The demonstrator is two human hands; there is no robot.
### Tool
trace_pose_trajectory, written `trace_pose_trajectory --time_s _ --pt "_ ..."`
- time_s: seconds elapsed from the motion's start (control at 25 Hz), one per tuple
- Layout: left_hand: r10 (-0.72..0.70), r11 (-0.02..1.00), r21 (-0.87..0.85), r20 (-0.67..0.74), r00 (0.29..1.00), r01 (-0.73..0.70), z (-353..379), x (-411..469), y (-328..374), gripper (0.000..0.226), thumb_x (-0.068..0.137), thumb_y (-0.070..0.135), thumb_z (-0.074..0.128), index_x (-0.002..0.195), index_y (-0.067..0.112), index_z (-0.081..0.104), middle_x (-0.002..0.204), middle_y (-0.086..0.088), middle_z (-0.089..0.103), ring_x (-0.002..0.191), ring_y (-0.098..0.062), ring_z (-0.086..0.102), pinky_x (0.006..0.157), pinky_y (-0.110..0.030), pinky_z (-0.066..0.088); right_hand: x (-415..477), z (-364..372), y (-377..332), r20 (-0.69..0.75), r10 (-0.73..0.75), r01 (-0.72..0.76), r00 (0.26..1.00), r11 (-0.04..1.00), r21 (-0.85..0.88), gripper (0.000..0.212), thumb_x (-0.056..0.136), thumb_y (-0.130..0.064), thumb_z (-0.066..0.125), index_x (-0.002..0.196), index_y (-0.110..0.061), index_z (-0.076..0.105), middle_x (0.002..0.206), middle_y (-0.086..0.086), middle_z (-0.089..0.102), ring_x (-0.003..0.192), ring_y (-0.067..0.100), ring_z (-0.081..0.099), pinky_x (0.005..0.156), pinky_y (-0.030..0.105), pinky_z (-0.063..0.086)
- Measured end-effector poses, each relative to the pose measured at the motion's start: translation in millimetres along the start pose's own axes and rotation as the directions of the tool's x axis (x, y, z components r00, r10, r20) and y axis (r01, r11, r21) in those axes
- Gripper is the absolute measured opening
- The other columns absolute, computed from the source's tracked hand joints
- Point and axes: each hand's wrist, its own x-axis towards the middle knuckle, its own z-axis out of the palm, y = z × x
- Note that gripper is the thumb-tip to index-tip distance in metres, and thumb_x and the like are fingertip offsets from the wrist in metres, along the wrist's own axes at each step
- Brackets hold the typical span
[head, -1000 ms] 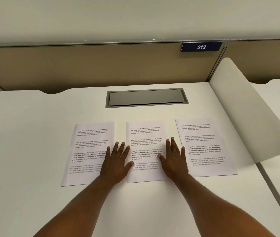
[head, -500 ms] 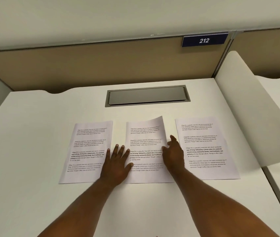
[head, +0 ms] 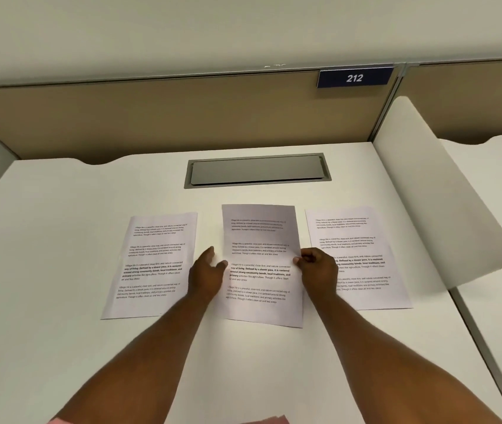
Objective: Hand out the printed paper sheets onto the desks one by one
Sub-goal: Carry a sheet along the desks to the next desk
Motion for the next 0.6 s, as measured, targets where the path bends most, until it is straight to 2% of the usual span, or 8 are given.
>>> trace_pose_trajectory --time_s 0.04,0.12,0.2,0.32,0.6 --pt "-0.032 0.997 -0.067 0.003 0.999 0.032 0.0 1.6 5.3 0.059 0.093 0.02 0.069 0.147 0.01 0.048 0.143 -0.007 0.058 0.131 -0.025 0.055 0.113 -0.033 0.038 -2.8 -5.3 -0.3 0.01 0.004 -0.004 1.0 0.999 0.04 0.018 0.08 -0.007 0.082 0.086 -0.022 0.075 0.078 -0.007 0.072 0.077 0.017 0.067 0.075 0.026 0.05" --pt "-0.085 0.972 -0.216 0.031 0.996 0.09 -0.3 1.2 14.0 0.05 0.091 0.014 0.071 0.139 0.007 0.056 0.127 -0.008 0.067 0.113 -0.023 0.063 0.103 -0.031 0.045 -9.7 -16.5 0.4 0.015 0.019 -0.02 1.0 0.995 0.098 0.026 0.077 -0.004 0.084 0.077 -0.028 0.074 0.073 -0.006 0.073 0.071 0.017 0.066 0.078 0.038 0.058" --pt "-0.089 0.944 -0.312 0.082 0.993 0.111 0.8 -1.4 17.5 0.037 0.088 0.011 0.073 0.125 0.008 0.067 0.116 -0.007 0.072 0.102 -0.024 0.068 0.099 -0.037 0.052 -17.1 -27.0 4.4 -0.005 0.027 -0.026 1.0 0.988 0.154 0.022 0.072 -0.008 0.086 0.074 -0.028 0.077 0.072 -0.003 0.075 0.07 0.019 0.067 0.083 0.051 0.061" --pt "-0.05 0.927 -0.36 0.157 0.986 0.104 1.9 -12.2 17.2 0.024 0.083 0.01 0.076 0.107 0.008 0.075 0.106 -0.011 0.077 0.102 -0.033 0.072 0.096 -0.049 0.057 -35.0 -40.4 17.0 -0.067 0.033 -0.02 0.997 0.981 0.193 0.022 0.064 -0.021 0.086 0.08 -0.034 0.079 0.079 0.002 0.079 0.076 0.027 0.074 0.083 0.059 0.061" --pt "0.053 0.905 -0.413 0.347 0.936 0.101 12.7 -58.8 26.8 0.026 0.083 0.003 0.077 0.108 -0.001 0.073 0.106 -0.019 0.076 0.103 -0.039 0.071 0.094 -0.054 0.057 -111.0 -78.9 27.2 -0.28 0.111 -0.024 0.953 0.954 0.297 0.019 0.064 -0.018 0.083 0.079 -0.029 0.077 0.075 0.002 0.076 0.076 0.025 0.072 0.078 0.061 0.062"
